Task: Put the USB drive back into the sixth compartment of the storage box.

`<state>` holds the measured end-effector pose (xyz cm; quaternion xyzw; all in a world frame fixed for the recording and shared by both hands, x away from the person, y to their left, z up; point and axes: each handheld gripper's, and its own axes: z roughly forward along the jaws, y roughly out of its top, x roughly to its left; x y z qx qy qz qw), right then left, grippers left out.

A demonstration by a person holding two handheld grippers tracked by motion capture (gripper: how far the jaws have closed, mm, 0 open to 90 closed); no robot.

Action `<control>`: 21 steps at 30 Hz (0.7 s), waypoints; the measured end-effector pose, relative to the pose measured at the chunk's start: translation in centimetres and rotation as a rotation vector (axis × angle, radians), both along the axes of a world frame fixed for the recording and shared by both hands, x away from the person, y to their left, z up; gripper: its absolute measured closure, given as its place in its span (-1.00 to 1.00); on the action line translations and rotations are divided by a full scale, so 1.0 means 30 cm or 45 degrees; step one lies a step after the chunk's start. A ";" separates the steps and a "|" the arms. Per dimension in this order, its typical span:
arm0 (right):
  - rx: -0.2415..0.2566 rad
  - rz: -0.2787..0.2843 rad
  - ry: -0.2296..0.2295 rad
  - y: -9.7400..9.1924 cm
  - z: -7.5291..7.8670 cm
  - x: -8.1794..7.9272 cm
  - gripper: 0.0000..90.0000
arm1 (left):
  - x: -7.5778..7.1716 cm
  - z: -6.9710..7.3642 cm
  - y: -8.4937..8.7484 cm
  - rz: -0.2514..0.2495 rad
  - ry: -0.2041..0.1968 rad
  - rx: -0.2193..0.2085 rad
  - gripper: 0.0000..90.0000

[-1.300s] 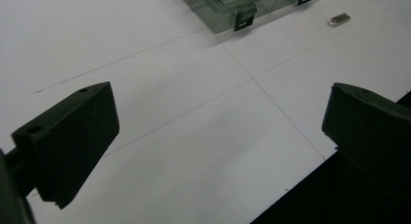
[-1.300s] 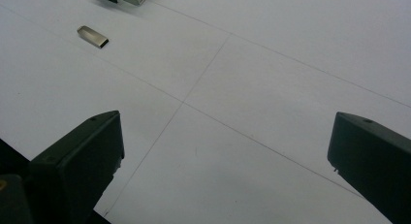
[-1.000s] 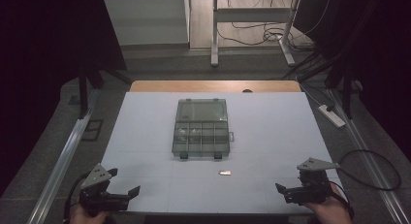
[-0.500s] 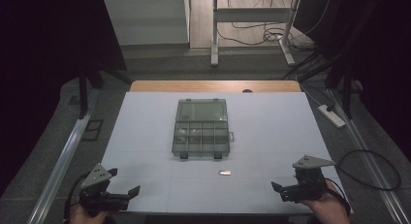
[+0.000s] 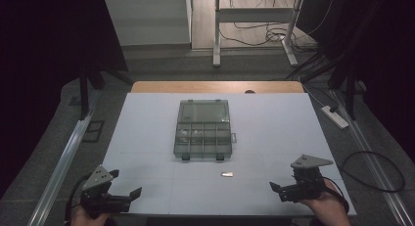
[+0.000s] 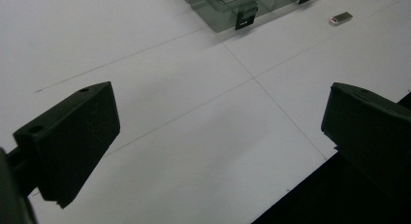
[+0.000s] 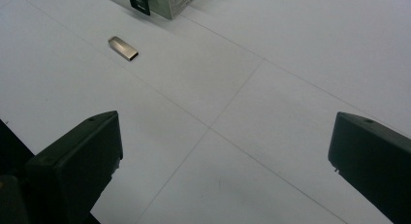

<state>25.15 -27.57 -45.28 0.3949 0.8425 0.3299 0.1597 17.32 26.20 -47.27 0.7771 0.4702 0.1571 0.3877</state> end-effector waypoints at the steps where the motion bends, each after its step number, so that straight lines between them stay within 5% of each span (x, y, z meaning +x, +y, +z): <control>1: 0.000 0.000 0.000 0.000 0.000 0.000 -1.00 | 0.000 0.000 0.000 0.000 0.000 0.000 -0.99; 21: 0.000 0.083 0.029 0.076 0.006 0.043 -1.00 | 0.002 0.000 0.000 0.005 0.004 0.001 -0.99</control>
